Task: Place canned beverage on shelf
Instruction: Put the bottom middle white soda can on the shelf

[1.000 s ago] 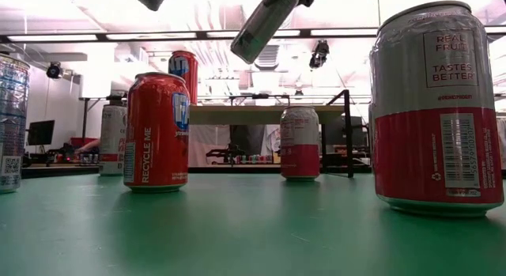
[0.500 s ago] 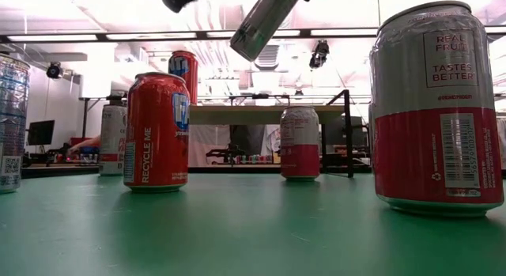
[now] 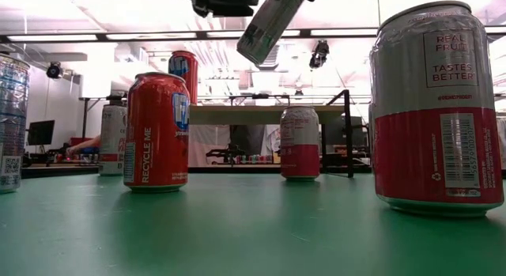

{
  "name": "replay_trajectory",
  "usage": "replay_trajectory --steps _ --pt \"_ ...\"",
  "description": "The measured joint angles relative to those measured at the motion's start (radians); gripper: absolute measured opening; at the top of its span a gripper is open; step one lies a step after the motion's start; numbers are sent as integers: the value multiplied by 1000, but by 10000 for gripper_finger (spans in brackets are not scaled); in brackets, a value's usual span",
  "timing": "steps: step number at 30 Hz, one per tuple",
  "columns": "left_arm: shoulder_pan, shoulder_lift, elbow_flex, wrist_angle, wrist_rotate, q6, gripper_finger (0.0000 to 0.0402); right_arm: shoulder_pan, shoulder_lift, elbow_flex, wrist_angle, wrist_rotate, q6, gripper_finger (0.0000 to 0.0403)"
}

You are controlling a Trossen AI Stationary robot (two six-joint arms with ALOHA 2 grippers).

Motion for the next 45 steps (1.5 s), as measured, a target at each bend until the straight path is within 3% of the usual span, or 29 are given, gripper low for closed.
replay_trajectory --steps 10,20,27,35,40,45 --pt "3 107 43 68 -12 -22 317 0 0 -1 -29 -2 41 242" --pt "2 185 66 128 -87 -52 287 0 0 -1 -44 0 145 242" --pt "-9 200 66 157 -131 -45 229 0 0 -1 -51 0 146 243" --pt "-11 202 41 223 -203 -126 228 -1 -1 1 -13 18 144 344" --pt "-12 202 -31 390 -232 -165 228 0 -2 41 -13 36 153 359" --pt "-24 203 -134 592 -400 -179 228 -1 -22 80 -15 81 150 362"
